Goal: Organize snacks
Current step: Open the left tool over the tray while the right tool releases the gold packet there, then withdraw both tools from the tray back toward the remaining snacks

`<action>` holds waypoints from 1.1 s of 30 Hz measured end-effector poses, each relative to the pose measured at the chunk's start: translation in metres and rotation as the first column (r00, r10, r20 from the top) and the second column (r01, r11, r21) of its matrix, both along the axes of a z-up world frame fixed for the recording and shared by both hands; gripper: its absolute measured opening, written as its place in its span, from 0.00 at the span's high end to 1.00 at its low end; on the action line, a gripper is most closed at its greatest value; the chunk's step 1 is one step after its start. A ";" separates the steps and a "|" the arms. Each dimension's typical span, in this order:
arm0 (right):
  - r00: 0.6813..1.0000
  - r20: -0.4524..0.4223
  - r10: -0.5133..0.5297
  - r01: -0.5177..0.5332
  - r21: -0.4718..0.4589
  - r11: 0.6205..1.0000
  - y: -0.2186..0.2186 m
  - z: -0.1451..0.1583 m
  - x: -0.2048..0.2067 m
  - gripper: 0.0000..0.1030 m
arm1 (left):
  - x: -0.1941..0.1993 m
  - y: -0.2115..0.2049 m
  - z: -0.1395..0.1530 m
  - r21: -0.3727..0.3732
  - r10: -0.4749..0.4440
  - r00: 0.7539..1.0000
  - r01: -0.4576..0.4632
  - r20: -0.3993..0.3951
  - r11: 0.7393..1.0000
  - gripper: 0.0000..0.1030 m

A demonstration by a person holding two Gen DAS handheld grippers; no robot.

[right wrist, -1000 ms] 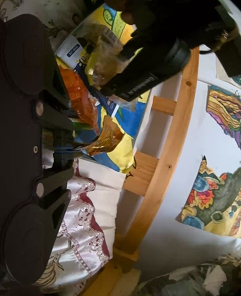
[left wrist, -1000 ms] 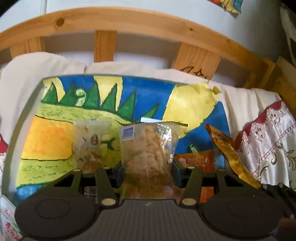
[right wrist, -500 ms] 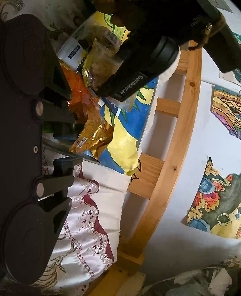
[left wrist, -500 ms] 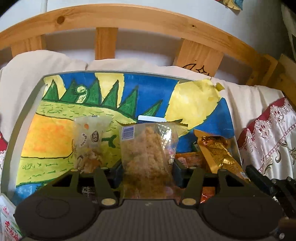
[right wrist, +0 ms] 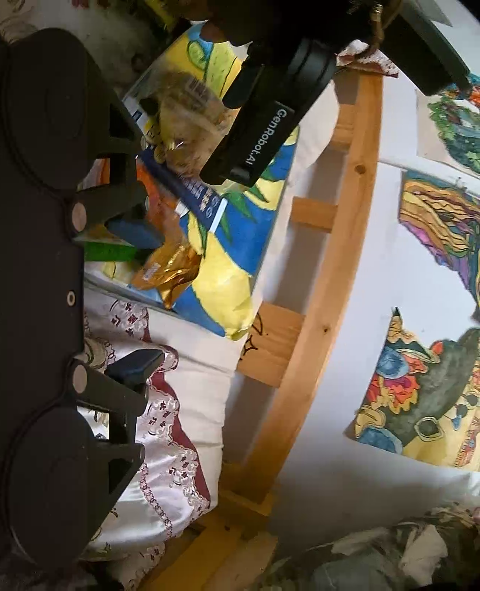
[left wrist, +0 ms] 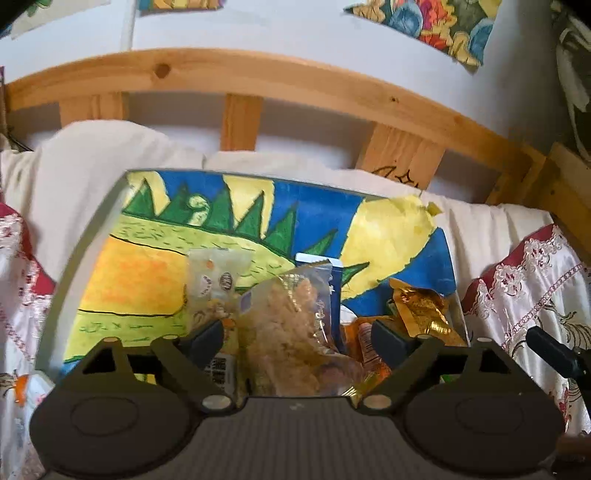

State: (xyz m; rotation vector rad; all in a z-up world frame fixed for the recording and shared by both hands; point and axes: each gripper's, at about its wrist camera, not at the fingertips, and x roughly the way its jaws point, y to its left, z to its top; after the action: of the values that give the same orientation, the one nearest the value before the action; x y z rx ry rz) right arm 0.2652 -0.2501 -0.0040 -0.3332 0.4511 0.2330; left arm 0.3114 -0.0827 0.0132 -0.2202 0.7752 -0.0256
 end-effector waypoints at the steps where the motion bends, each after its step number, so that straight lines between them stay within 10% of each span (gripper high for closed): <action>1: 1.000 0.003 0.002 -0.002 0.006 1.000 0.001 0.002 -0.003 0.36 | -0.003 0.002 0.002 0.000 0.006 1.000 -0.006 0.009 1.000 0.08; 18: 0.993 0.118 0.002 -0.030 0.236 0.971 0.007 0.046 -0.060 0.07 | -0.093 0.054 0.038 0.083 0.099 0.972 -0.119 0.213 0.989 0.01; 33: 0.982 0.182 0.057 -0.107 0.281 0.954 0.045 0.060 -0.129 0.01 | -0.188 0.116 0.039 0.103 0.135 0.960 -0.165 0.246 0.981 0.01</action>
State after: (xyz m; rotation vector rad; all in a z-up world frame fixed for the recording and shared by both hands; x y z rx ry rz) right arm 0.1358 -0.2053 0.0556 -0.0826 0.2271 0.3446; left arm 0.1238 0.0329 0.0521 -0.1556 0.5172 0.1373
